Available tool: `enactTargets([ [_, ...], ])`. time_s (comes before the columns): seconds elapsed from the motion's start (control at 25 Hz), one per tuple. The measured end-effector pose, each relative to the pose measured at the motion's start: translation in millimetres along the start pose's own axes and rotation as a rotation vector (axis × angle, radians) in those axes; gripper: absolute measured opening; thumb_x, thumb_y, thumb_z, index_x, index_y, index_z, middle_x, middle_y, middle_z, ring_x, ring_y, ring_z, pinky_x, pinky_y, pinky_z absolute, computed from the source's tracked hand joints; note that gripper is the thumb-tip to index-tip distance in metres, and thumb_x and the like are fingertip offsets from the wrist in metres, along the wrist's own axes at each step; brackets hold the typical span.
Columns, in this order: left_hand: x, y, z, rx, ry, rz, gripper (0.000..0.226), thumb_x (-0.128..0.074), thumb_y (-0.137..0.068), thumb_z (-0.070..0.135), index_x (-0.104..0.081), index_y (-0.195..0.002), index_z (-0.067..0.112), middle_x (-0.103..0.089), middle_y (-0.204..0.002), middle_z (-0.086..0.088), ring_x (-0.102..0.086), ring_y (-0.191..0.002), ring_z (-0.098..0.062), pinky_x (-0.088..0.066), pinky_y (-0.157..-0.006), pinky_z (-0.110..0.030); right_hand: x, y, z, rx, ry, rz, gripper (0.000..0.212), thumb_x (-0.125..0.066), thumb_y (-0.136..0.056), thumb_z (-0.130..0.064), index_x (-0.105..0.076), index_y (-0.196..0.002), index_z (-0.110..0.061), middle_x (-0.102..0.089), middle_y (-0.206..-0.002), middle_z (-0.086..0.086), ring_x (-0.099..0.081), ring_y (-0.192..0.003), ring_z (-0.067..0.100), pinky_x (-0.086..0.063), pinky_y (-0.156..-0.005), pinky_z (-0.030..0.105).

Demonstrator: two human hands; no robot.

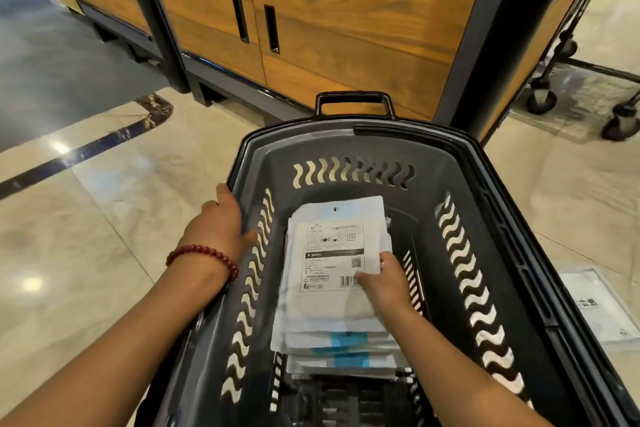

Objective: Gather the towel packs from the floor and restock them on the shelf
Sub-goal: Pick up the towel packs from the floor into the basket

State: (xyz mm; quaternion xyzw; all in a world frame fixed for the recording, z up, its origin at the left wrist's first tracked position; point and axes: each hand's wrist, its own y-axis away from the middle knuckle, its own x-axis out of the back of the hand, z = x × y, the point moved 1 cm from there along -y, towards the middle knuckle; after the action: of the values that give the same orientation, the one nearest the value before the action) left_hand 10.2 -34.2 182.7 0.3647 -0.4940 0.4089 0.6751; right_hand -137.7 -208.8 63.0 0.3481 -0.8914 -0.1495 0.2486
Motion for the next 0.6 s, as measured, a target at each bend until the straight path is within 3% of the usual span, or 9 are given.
enactTargets([
  [0.16, -2, -6, 1, -0.015, -0.029, 0.025, 0.062, -0.065, -0.083, 0.03, -0.03, -0.128, 0.005, -0.054, -0.114, -0.021, -0.059, -0.096, -0.037, -0.041, -0.069, -0.035, -6, 5, 2, -0.016, 0.588, 0.143, 0.038, -0.064, -0.085, -0.02, -0.044, -0.116, -0.01, -0.058, -0.115, 0.009, -0.061, -0.101, 0.027, -0.055, -0.077, 0.039],
  [0.28, 1, -14, -1, -0.04, -0.043, 0.043, 0.06, -0.066, -0.083, 0.031, -0.032, -0.125, 0.006, -0.055, -0.112, -0.022, -0.059, -0.094, -0.039, -0.042, -0.069, -0.035, -3, 15, -12, 0.056, 0.852, 0.151, 0.042, -0.066, -0.083, -0.033, -0.051, -0.116, -0.012, -0.053, -0.121, 0.008, -0.057, -0.107, 0.024, -0.052, -0.079, 0.035],
  [0.44, 8, -23, 3, -0.039, -0.075, 0.018, 0.061, -0.066, -0.082, 0.034, -0.033, -0.125, 0.006, -0.056, -0.111, -0.022, -0.059, -0.091, -0.038, -0.047, -0.071, -0.038, 18, 22, -31, 0.112, 0.826, -0.001, 0.022, -0.057, -0.087, -0.021, -0.057, -0.108, -0.015, -0.058, -0.117, 0.006, -0.052, -0.115, 0.025, -0.05, -0.079, 0.033],
  [0.6, 19, -11, 12, -0.007, -0.191, -0.006, 0.066, -0.064, -0.082, 0.041, -0.033, -0.129, 0.007, -0.052, -0.119, -0.021, -0.057, -0.101, -0.038, -0.05, -0.082, -0.044, 55, 52, -63, 0.24, 0.764, 0.014, 0.008, -0.052, -0.086, -0.018, -0.054, -0.094, -0.017, -0.061, -0.106, 0.005, -0.057, -0.1, 0.026, -0.039, -0.067, 0.027],
])
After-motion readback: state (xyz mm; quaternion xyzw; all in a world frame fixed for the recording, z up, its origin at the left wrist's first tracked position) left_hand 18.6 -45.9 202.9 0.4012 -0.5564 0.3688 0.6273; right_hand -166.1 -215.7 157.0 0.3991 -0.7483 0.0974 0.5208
